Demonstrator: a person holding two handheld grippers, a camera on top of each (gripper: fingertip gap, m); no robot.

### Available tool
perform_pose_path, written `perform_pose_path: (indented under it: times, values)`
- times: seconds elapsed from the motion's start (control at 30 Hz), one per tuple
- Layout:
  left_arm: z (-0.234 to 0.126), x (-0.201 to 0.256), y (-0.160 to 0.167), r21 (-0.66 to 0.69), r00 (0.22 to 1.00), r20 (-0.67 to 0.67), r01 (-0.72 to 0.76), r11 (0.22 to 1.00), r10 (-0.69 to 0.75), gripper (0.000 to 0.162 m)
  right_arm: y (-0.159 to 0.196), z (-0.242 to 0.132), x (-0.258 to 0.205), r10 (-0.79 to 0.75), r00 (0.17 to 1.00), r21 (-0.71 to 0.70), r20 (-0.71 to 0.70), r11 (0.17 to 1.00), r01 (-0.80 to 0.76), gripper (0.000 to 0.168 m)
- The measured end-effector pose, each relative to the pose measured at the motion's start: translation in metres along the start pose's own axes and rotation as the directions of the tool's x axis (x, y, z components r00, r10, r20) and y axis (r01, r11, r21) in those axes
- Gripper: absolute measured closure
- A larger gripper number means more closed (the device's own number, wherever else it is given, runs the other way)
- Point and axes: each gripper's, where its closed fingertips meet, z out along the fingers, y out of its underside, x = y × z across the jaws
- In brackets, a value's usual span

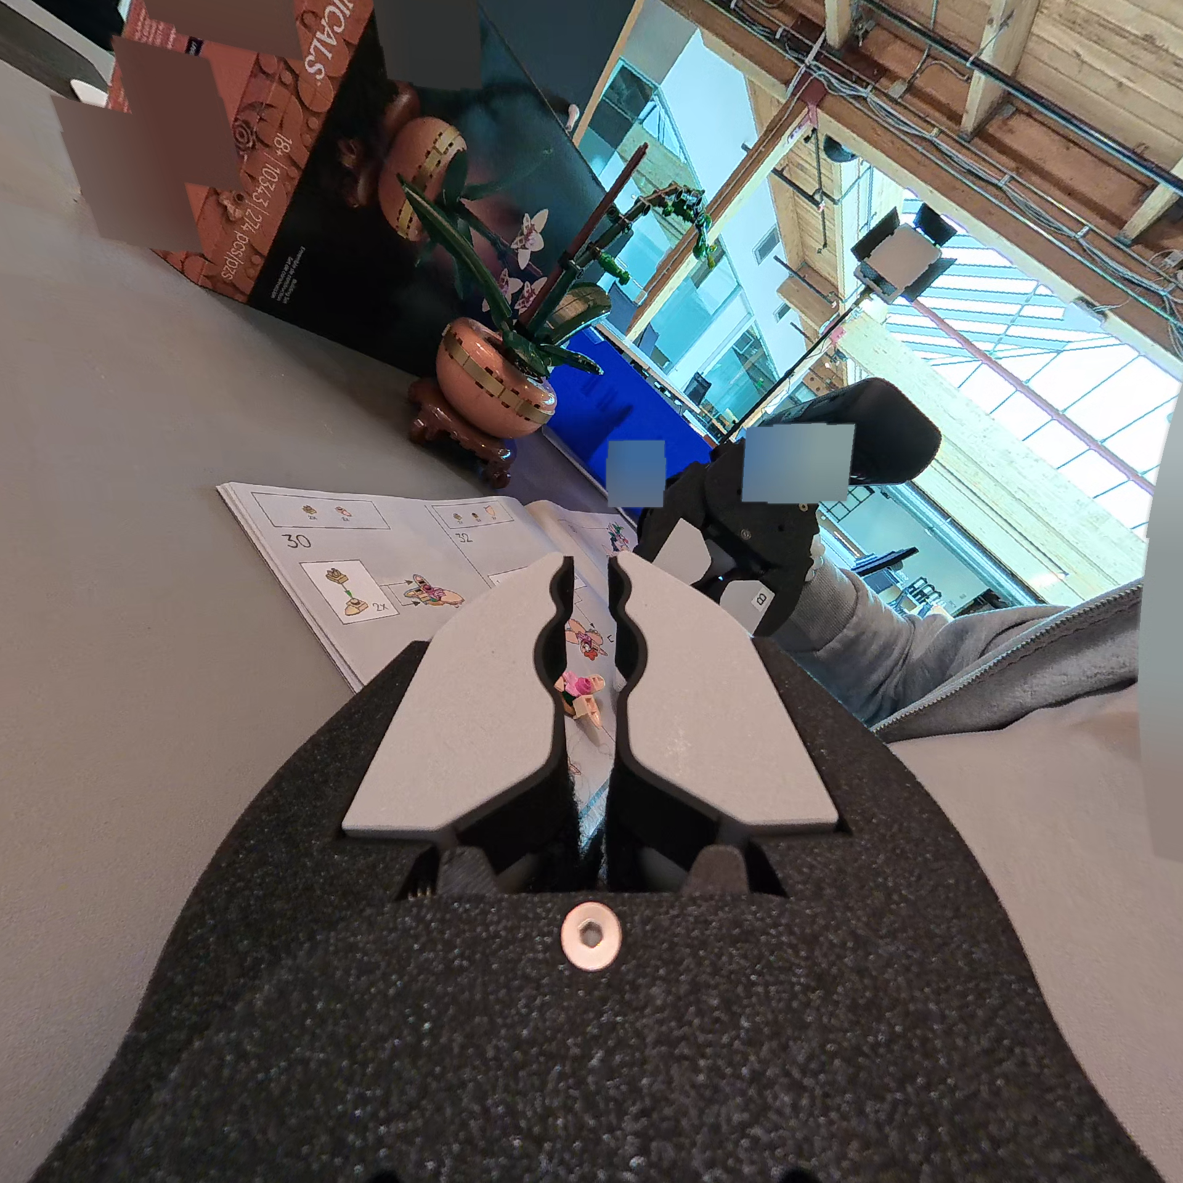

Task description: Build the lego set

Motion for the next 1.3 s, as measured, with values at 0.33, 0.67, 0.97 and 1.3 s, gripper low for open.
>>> perform_pose_path:
  times: [0.33, 0.67, 0.97, 1.3]
  values:
    - [0.0, 0.0, 0.0, -0.004, 1.0, 0.0, 0.001, 1.0, -0.001, 0.152, 0.001, -0.001, 0.001, 0.004, 1.0, 0.007, -0.017, 1.0, -0.004, 0.152]
    - [0.0, 0.0, 0.001, -0.007, 1.0, -0.001, 0.001, 1.0, -0.001, 0.152, -0.009, -0.011, 0.004, 0.005, 0.997, 0.093, -0.071, 0.996, 0.001, 0.152]
    - [0.0, 0.0, 0.001, -0.007, 1.0, -0.001, 0.002, 1.0, -0.002, 0.152, -0.025, -0.02, 0.015, -0.092, 0.949, 0.11, -0.301, 0.985, 0.13, 0.152]
    - [0.001, 0.0, 0.001, -0.011, 1.0, -0.001, 0.0, 1.0, 0.0, 0.152, -0.039, -0.023, 0.019, -0.138, 0.862, 0.15, -0.488, 0.959, 0.239, 0.152]
